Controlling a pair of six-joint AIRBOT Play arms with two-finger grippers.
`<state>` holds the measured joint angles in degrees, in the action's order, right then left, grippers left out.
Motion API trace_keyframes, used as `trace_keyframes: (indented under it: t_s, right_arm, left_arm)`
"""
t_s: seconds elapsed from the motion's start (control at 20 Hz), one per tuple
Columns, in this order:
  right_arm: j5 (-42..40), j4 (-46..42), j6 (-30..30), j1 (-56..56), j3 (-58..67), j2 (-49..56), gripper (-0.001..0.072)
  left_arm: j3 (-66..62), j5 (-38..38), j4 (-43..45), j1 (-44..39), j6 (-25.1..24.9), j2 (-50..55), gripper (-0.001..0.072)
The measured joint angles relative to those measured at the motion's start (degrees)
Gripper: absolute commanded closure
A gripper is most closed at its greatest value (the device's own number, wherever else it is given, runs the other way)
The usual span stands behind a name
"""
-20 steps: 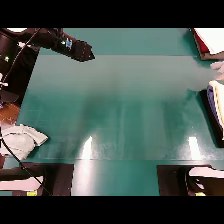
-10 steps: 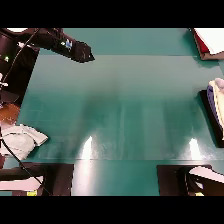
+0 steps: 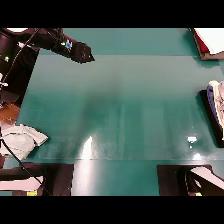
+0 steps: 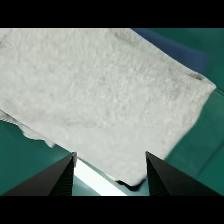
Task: Fold the shirts.
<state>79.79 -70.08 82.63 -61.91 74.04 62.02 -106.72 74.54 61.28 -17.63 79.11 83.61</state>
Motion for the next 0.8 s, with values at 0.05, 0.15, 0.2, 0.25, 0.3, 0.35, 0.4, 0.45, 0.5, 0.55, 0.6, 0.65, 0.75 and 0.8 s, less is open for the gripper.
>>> trace_keyframes:
  t_s: [0.05,0.15,0.2,0.25,0.3,0.35,0.4,0.45,0.5,0.55,0.6,0.65,0.75,0.8]
  right_arm:
    - [-1.11,2.62,0.24,0.5,-0.46,-1.18,0.0204]
    - [-2.86,8.55,0.37,3.56,-1.03,-3.17,0.0205]
    - [-3.72,11.13,0.39,5.92,-1.18,-4.04,0.0277]
    - [-4.13,13.05,0.42,8.79,-1.31,-4.85,0.0418]
    - [-4.52,14.58,0.42,12.33,-1.4,-5.68,0.0595]
    - [-4.9,15.85,0.42,16.11,-1.44,-6.49,0.0697]
    - [-5.14,16.68,0.5,19.69,-1.49,-7.15,0.0698]
    - [-5.55,17.29,0.5,23.52,-1.53,-7.8,0.0698]
    - [-5.92,17.81,0.5,26.91,-1.55,-8.26,0.0698]
    - [-6.19,18.21,0.48,30.27,-1.55,-8.66,0.0698]
    - [-6.51,18.29,0.48,33.29,-1.55,-8.92,0.0698]
    - [-6.67,18.45,0.48,35.63,-1.55,-9.07,0.0698]
    - [-6.88,18.69,0.46,39.52,-1.55,-9.33,0.0698]
    - [-6.99,18.73,0.46,40.72,-1.55,-9.38,0.0698]
  left_arm:
    - [0.0,0.0,-0.02,0.0,0.0,0.0,0.0686]
    - [0.0,-0.02,-0.07,0.0,0.02,0.0,0.0686]
    - [0.0,-0.15,-0.11,0.0,0.02,0.0,0.0685]
    - [0.0,-0.31,-0.17,0.0,0.02,0.0,0.0686]
    - [0.0,-0.37,-0.17,0.0,0.02,0.0,0.0686]
    - [0.0,-0.42,-0.22,0.0,0.02,-0.02,0.0685]
    - [0.0,-0.44,-0.22,0.0,0.02,-0.02,0.0686]
    - [0.0,-0.48,-0.22,0.0,0.02,-0.02,0.0686]
    - [0.0,-0.55,-0.22,0.0,0.04,-0.02,0.0686]
    - [0.0,-0.59,-0.22,0.0,0.04,-0.02,0.0686]
    - [0.0,-0.61,-0.24,0.0,0.04,-0.02,0.0686]
    - [0.0,-0.61,-0.24,0.0,0.04,-0.02,0.0686]
    - [0.0,-0.63,-0.24,0.0,0.04,-0.02,0.0686]
    - [0.0,-0.63,-0.24,0.0,0.04,-0.02,0.0686]
